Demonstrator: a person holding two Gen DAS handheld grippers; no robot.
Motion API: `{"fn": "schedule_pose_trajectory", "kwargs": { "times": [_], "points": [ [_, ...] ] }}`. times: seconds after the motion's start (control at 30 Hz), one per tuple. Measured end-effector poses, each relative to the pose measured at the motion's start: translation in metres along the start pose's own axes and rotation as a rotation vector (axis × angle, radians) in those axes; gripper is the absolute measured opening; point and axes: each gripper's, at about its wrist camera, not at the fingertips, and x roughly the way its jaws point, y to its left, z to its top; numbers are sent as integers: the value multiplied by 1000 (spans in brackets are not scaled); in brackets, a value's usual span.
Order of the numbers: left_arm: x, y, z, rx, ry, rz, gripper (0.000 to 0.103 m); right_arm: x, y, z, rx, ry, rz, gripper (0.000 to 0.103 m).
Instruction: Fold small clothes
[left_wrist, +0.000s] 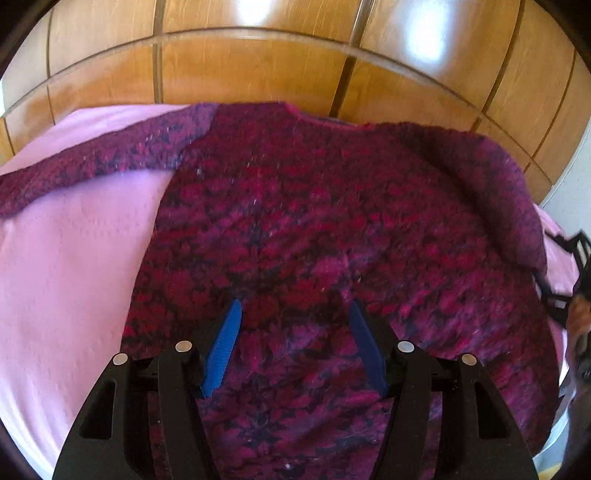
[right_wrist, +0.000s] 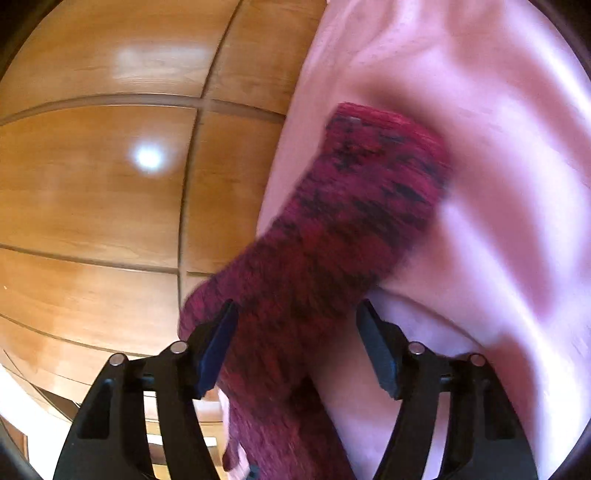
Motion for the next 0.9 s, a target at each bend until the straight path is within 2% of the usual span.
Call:
{"fn": "schedule_pose_trajectory", "kwargs": {
  "times": [0.03, 0.1, 0.13, 0.23, 0.33, 0.4, 0.47, 0.57, 0.67, 0.7, 0.73, 0.8, 0.9],
  "points": [
    [1, 0, -1, -1, 0, -1, 59, 2, 7, 4, -32, -2, -24, 42],
    [3, 2, -2, -11, -2, -7, 60, 2, 24, 15, -120, -25, -89, 19],
    [1, 6, -4, -13, -3, -8, 61, -3, 29, 21, -155, -38, -108, 15],
    [3, 11, -2, -13, -13, -1, 65, -24, 60, 48, -331, -149, -233, 13],
    [7, 6, -5, 6, -25, 14, 67, -42, 76, 67, -423, -252, -326, 12],
    [4, 3, -8, 10, -28, 16, 68, -47, 80, 82, -491, -338, -458, 12],
    [4, 2, -9, 15, -30, 20, 69, -42, 73, 96, -518, -363, -576, 11],
    [3, 1, -9, 20, -27, 21, 69, -23, 43, 116, -491, -307, -716, 11],
    [-1, 2, -7, 11, -11, 10, 69, -14, 24, 115, -501, -241, -775, 14],
    [-4, 3, -6, 0, -5, 4, 69, -19, 24, 112, -500, -243, -766, 23],
    [-8, 6, -5, -15, -2, -1, 69, -25, 25, 107, -495, -247, -738, 38],
    [-18, 16, -5, -49, -6, -3, 69, -40, 31, 92, -505, -245, -694, 55],
    [-36, 34, -9, -80, -25, 7, 69, -44, 54, 72, -555, -167, -600, 57]
  ]
}}
